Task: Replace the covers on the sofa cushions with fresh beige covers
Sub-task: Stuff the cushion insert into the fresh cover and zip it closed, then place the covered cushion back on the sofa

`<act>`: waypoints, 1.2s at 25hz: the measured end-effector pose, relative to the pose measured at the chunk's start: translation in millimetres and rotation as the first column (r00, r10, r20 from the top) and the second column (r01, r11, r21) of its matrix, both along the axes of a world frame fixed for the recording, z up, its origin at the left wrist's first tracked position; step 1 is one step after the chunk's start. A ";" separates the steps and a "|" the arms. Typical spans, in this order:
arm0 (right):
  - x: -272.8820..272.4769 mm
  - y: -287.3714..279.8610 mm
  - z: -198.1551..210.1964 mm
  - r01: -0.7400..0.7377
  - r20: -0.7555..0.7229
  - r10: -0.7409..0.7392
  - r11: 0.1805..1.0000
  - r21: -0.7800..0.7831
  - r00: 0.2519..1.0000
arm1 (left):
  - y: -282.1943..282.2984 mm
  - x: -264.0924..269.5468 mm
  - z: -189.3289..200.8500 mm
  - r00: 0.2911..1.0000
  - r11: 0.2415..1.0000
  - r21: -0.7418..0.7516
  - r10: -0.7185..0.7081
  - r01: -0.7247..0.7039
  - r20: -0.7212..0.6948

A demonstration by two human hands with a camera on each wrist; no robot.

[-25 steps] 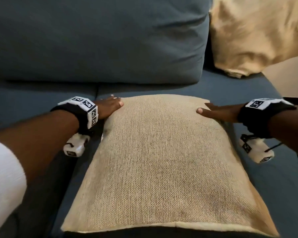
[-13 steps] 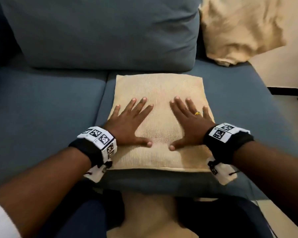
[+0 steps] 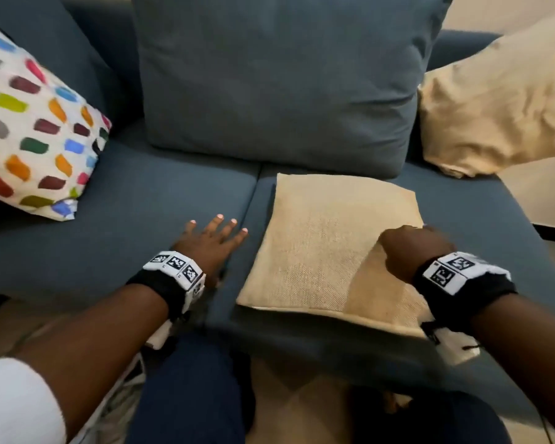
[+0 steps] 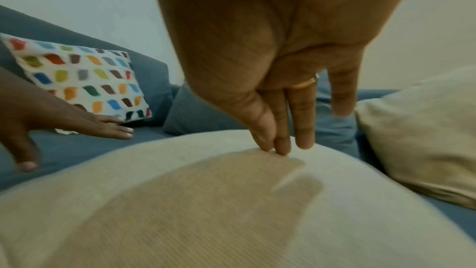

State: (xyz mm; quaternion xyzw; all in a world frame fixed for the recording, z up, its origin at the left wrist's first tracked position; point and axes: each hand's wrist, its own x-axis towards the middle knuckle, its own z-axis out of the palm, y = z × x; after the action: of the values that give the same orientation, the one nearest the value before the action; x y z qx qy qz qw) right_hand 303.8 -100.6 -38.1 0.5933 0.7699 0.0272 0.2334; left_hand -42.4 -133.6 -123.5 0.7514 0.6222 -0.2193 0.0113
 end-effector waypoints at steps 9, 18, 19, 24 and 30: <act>-312.6 13.5 -15.9 -0.401 -0.450 0.407 0.909 0.115 0.795 | -28.4 -149.3 28.9 0.889 0.845 0.297 0.379 -0.445 0.257; -481.0 24.5 -18.5 -0.609 -0.570 0.528 0.791 0.061 0.629 | 1.2 -393.4 95.8 0.757 0.517 0.732 0.653 -0.444 -0.001; -486.7 26.3 -20.7 -0.622 -0.575 0.537 0.781 0.061 0.617 | 8.0 -411.9 110.6 0.713 0.439 0.740 0.697 -0.510 0.078; -489.5 38.9 -33.2 -0.605 -0.653 0.515 0.789 0.107 0.556 | 38.2 -452.5 125.8 0.269 0.134 0.237 0.602 -0.962 0.752; -485.0 39.5 -33.3 -0.605 -0.723 0.461 0.793 0.076 0.514 | 48.9 -432.8 105.4 0.150 0.272 0.044 0.380 -0.961 0.913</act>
State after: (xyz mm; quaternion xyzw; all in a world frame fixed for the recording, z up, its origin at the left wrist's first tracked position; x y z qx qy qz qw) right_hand -181.2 -61.1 -71.4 0.2648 0.9411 -0.2047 -0.0476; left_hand -475.2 -84.7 -18.1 0.2959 0.8640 0.3888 0.1218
